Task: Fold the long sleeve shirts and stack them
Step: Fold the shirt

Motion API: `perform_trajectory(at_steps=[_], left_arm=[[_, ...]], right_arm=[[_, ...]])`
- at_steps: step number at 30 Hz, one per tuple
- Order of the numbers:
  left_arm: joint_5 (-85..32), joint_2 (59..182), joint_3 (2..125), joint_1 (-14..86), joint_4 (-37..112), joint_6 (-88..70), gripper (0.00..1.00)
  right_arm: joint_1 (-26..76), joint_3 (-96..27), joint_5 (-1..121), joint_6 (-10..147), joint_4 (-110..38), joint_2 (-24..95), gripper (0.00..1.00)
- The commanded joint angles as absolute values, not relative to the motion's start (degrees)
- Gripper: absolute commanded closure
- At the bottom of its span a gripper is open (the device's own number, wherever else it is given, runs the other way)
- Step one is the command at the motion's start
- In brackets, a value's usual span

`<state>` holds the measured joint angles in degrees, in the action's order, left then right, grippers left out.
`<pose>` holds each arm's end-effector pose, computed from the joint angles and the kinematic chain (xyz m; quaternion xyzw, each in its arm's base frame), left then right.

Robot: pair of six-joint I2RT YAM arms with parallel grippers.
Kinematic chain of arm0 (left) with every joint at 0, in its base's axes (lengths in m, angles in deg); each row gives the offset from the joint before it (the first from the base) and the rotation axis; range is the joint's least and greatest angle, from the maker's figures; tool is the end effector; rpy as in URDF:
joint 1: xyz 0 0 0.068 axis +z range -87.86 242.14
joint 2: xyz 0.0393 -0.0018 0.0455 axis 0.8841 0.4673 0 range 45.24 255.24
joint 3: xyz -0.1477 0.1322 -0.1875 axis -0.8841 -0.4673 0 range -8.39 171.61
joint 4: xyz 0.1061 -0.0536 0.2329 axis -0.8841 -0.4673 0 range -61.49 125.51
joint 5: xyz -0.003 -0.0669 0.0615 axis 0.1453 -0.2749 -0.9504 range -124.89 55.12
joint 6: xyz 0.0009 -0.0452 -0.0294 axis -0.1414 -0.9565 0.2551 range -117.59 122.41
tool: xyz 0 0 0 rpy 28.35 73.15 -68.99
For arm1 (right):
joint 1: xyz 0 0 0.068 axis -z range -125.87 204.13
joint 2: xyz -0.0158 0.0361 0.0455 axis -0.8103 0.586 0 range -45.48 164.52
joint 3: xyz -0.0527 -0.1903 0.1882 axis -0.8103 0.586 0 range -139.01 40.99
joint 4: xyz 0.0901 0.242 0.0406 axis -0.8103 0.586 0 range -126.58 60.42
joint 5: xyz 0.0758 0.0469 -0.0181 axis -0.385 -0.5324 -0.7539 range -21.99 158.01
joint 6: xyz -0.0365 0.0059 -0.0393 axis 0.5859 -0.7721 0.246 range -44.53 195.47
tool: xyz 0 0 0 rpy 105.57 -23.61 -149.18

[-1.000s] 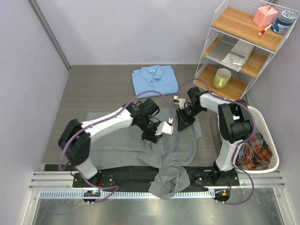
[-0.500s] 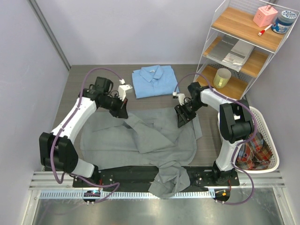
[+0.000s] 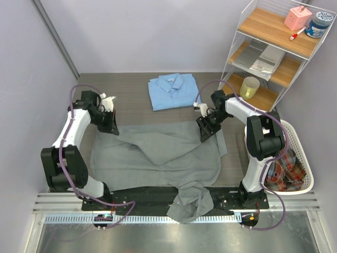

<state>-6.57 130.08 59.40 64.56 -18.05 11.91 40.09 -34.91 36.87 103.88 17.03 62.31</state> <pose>0.2835 -0.0049 0.2626 0.1001 0.9514 -0.2228 0.1874 0.3336 0.1024 0.1822 -0.3583 0.8934 0.2614 0.0711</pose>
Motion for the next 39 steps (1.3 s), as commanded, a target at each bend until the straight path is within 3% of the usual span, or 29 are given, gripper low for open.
perform_trajectory(at_steps=[1, 8, 14, 22, 25, 34, 38, 39], left_arm=[[-9.9, 132.9, 61.2, 68.5, -21.0, 9.6, 1.00], [-6.2, 136.4, 64.9, 69.0, -23.7, 8.0, 1.00], [-1.3, 130.7, 64.6, 66.3, -27.5, 13.3, 1.00], [2.2, 116.7, 56.6, 49.7, -33.2, 28.4, 1.00], [-1.6, 117.1, 55.9, 42.1, -25.0, 20.5, 1.00], [-16.7, 124.2, 55.4, 43.8, -10.2, -5.4, 1.00], [-13.7, 129.0, 56.9, 42.6, -4.8, -6.6, 0.85], [-12.0, 131.8, 58.0, 42.1, -2.9, -6.7, 0.76]], right_arm=[[39.9, -37.1, 37.2, 105.0, 18.8, 62.7, 0.44], [39.9, -40.8, 35.8, 104.7, 20.7, 62.1, 0.43], [39.9, -42.7, 33.1, 105.9, 20.8, 59.3, 0.43], [36.5, -49.7, 23.9, 102.1, 16.2, 60.0, 0.43], [34.4, -53.8, 22.8, 100.6, 16.9, 63.4, 0.44], [32.9, -55.8, 26.9, 101.5, 19.5, 69.0, 0.44], [32.9, -55.2, 26.9, 101.0, 19.6, 69.1, 0.44], [32.9, -55.3, 27.0, 100.9, 19.6, 69.0, 0.44]])
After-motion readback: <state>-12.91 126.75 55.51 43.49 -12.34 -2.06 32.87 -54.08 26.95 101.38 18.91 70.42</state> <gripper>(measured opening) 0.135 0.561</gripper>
